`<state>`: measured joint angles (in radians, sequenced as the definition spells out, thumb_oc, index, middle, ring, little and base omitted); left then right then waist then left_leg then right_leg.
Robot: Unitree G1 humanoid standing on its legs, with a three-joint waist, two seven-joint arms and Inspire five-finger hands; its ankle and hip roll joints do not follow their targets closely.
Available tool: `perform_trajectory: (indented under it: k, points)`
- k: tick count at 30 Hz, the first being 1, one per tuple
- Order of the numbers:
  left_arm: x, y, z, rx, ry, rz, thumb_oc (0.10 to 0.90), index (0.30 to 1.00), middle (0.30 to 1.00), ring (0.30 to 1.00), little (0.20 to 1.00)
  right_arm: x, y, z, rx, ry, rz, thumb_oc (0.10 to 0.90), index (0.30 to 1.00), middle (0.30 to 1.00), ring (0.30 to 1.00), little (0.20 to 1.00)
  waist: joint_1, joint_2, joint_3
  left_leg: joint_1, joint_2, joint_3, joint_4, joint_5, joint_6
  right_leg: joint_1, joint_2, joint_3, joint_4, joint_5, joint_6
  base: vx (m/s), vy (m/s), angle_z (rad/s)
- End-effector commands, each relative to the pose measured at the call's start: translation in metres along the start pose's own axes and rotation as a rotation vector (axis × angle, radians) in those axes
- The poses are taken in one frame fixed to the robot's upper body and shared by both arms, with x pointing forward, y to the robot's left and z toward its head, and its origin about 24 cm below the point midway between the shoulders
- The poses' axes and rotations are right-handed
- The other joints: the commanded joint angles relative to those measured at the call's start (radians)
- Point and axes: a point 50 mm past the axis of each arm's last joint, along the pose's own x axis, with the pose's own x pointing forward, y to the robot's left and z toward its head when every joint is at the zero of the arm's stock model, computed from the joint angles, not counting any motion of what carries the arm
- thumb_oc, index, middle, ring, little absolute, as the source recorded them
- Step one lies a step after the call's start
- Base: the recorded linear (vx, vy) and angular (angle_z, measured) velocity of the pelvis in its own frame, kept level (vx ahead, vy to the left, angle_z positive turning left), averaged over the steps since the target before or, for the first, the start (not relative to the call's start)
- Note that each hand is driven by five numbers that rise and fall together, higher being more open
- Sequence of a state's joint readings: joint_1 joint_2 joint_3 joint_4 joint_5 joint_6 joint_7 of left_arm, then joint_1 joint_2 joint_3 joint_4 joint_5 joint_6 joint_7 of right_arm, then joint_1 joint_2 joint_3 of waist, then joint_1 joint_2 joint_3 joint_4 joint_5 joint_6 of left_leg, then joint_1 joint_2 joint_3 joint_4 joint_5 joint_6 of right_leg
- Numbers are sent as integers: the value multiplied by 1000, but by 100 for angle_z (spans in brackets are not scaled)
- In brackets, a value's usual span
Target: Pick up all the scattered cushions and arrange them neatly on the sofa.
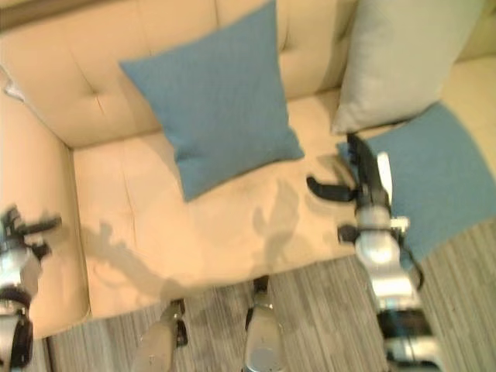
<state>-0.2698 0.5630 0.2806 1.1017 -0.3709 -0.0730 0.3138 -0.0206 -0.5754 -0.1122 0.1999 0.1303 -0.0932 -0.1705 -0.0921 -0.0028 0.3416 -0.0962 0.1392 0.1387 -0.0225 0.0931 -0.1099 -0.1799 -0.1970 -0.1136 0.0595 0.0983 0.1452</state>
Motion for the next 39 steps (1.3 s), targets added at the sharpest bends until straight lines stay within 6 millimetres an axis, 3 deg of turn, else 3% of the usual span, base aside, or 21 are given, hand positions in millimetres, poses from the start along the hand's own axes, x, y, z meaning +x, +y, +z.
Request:
perform_trajectory:
  k: [1, 3, 8, 12, 14, 15, 18, 19, 20, 22, 23, 24, 25, 26, 27, 29, 31, 34, 36, 38, 39]
  points:
    - [-12, 24, -44, -76, 29, 45, 800, 900, 900, 900, 900, -25, -14, -18, -39, 5, -9, 800, 900, 900, 900, 900, -11, -1, -213, -13, 18, 20, 95, -86, -15, -11, -40, 46, -3, 23, 72, -30, -71, -27]
    - [-23, 39, -78, -102, 130, 80, 800, 900, 900, 900, 900, -46, -10, -50, 18, 140, -34, 800, 900, 900, 900, 900, -8, 3, -236, 14, 27, 24, 62, -65, -15, 12, -30, 56, 3, 19, 74, -107, -119, -16]
    - [-46, 75, -135, -236, 368, 169, 800, 900, 900, 900, 900, -83, -8, -95, 22, 364, -60, 800, 900, 900, 900, 900, 20, 0, -268, 17, 53, 10, 87, -37, -11, 181, 0, 110, 184, -142, 56, -228, -178, 0]
    - [-56, 53, -148, -194, 408, 75, 800, 900, 900, 900, 900, -80, -5, -98, 61, 378, -104, 800, 900, 900, 900, 900, 42, 5, -270, -71, 105, -56, 96, 57, -33, 251, 96, 185, 192, -339, -28, -415, -320, 36]
    - [-63, 20, -147, -259, 382, 0, 800, 900, 900, 900, 900, -69, -7, -89, 22, 332, -135, 800, 900, 900, 900, 900, 65, 23, -239, -145, 167, -109, 26, 207, -87, 223, 151, 154, 185, -352, -60, -655, -391, 47]
    - [-63, 18, -147, -260, 384, -1, 800, 900, 900, 900, 900, -69, -8, -89, 19, 331, -137, 800, 900, 900, 900, 900, 62, 29, -241, -149, 170, -115, 21, 214, -89, 218, 155, 150, 188, -352, -62, -632, -222, 52]
    - [-81, -3, -162, -210, 423, -100, 800, 900, 900, 900, 900, -61, -4, -83, 39, 309, -157, 800, 900, 900, 900, 900, 52, -4, -209, -134, 117, -107, 137, 92, -22, 183, 139, 108, 160, -291, -66, -746, -240, 47]
    - [-89, -11, -170, -154, 448, -153, 800, 900, 900, 900, 900, -68, -7, -89, 43, 340, -179, 800, 900, 900, 900, 900, 19, -26, -216, -107, 82, -16, 325, -10, 1, 154, 115, 66, 127, -233, -72, -590, -202, 35]
    - [-89, -11, -170, -153, 448, -153, 800, 900, 900, 900, 900, -68, -7, -89, 43, 340, -180, 800, 900, 900, 900, 900, 18, -23, -220, -116, 84, -18, 332, -12, 3, 150, 117, 65, 125, -229, -72, -744, -256, 75]
    - [-99, -25, -175, -105, 456, -231, 800, 900, 900, 900, 900, -71, -11, -95, 3, 377, -202, 800, 900, 900, 900, 900, -35, -15, -253, 44, 60, 81, 475, -127, 14, 91, 100, -7, 81, -151, -72, -472, -90, 90]
    - [-99, -25, -175, -105, 457, -232, 800, 900, 900, 900, 900, -71, -11, -95, 2, 377, -202, 800, 900, 900, 900, 900, -36, -15, -253, 45, 59, 82, 471, -124, 15, 92, 98, -8, 77, -147, -72, -383, 110, 54]
    - [-108, -30, -184, -63, 487, -269, 800, 900, 900, 900, 900, -69, -12, -96, -39, 375, -193, 800, 900, 900, 900, 900, -51, 10, -269, 163, 8, 15, 466, -157, 8, 41, 109, -24, 81, -108, -62, -262, 93, 56]
    - [-108, -30, -184, -64, 487, -269, 800, 900, 900, 900, 900, -69, -12, -96, -40, 375, -193, 800, 900, 900, 900, 900, -54, 7, -270, 162, 3, 13, 459, -151, 9, 40, 105, -26, 78, -105, -61, -593, 224, 50]
    - [-118, -32, -196, 13, 534, -302, 800, 900, 900, 900, 900, -65, -9, -95, -44, 372, -186, 800, 900, 900, 900, 900, -68, 32, -271, 265, -52, -124, 392, -189, 5, -48, 129, -7, 104, -58, -43, -348, 128, 42]
    - [-118, -32, -195, 12, 533, -301, 800, 900, 900, 900, 900, -65, -9, -95, -44, 372, -186, 800, 900, 900, 900, 900, -72, 28, -273, 263, -58, -127, 385, -182, 6, -50, 122, -8, 102, -55, -42, -522, 188, 10]
    - [-122, -40, -197, 27, 546, -326, 800, 900, 900, 900, 900, -60, -5, -91, -32, 353, -169, 800, 900, 900, 900, 900, -76, 28, -264, 280, -103, -232, 292, -296, 42, -136, 123, 29, 108, -10, -16, -452, 129, -1]
    - [-123, -49, -196, 39, 565, -348, 800, 900, 900, 900, 900, -61, 2, -90, -27, 350, -158, 800, 900, 900, 900, 900, -82, -8, -241, 264, -154, -239, 200, -400, 78, -180, 72, 43, 44, 68, 31, -627, 146, -16]
    - [-123, -48, -199, 56, 590, -361, 800, 900, 900, 900, 900, -64, 7, -90, -41, 352, -137, 800, 900, 900, 900, 900, -81, -19, -225, 250, -168, -209, 167, -379, 84, -185, 43, 8, -13, 95, 51, -463, 56, -17]
    - [-125, -46, -202, 63, 602, -356, 800, 900, 900, 900, 900, -63, 17, -87, -31, 338, -116, 800, 900, 900, 900, 900, -62, -11, -203, 219, -158, -177, 149, -343, 93, -173, 47, -38, 3, 37, 43, -549, 11, -21]
    - [-120, -25, -205, 87, 595, -291, 800, 900, 900, 900, 900, -62, 17, -86, -34, 323, -130, 800, 900, 900, 900, 900, -21, 8, -190, 161, -152, -92, 135, -279, 110, -97, 16, -131, 140, -59, -7, -647, -33, -75]
    - [-120, -24, -205, 88, 594, -291, 800, 900, 900, 900, 900, -62, 17, -86, -34, 324, -130, 800, 900, 900, 900, 900, -20, 5, -191, 160, -156, -91, 133, -274, 110, -100, 13, -129, 141, -57, -7, -540, -36, -100]
